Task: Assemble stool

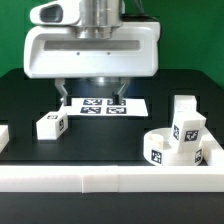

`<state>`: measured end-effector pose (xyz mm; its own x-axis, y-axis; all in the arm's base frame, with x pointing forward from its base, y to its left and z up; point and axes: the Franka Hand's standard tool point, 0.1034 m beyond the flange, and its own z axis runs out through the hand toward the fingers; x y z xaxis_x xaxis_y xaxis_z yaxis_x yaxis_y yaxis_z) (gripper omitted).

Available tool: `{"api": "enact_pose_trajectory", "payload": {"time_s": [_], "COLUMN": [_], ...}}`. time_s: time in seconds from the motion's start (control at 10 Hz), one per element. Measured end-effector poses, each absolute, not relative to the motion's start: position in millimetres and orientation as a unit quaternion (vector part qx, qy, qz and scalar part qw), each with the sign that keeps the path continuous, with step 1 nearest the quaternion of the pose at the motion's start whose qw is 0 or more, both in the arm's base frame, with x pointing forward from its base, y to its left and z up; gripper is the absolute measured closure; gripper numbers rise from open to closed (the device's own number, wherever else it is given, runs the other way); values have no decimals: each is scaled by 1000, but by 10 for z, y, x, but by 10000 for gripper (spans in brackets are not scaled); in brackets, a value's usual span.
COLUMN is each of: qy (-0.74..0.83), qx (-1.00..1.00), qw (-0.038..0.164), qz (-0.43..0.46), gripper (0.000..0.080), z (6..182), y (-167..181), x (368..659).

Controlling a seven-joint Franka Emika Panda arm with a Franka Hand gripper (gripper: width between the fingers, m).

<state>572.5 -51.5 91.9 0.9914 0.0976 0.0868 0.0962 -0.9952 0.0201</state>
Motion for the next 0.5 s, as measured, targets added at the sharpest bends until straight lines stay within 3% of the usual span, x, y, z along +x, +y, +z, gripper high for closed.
{"api": "enact_pose_trajectory", "payload": {"time_s": [0.3,0.5], "qy": [55,24], "qx": [998,999], "qw": [5,6], "qz": [42,34], "gripper": [151,151], "z": [903,841], "y": [-550,-969], "x": [5710,5617]}}
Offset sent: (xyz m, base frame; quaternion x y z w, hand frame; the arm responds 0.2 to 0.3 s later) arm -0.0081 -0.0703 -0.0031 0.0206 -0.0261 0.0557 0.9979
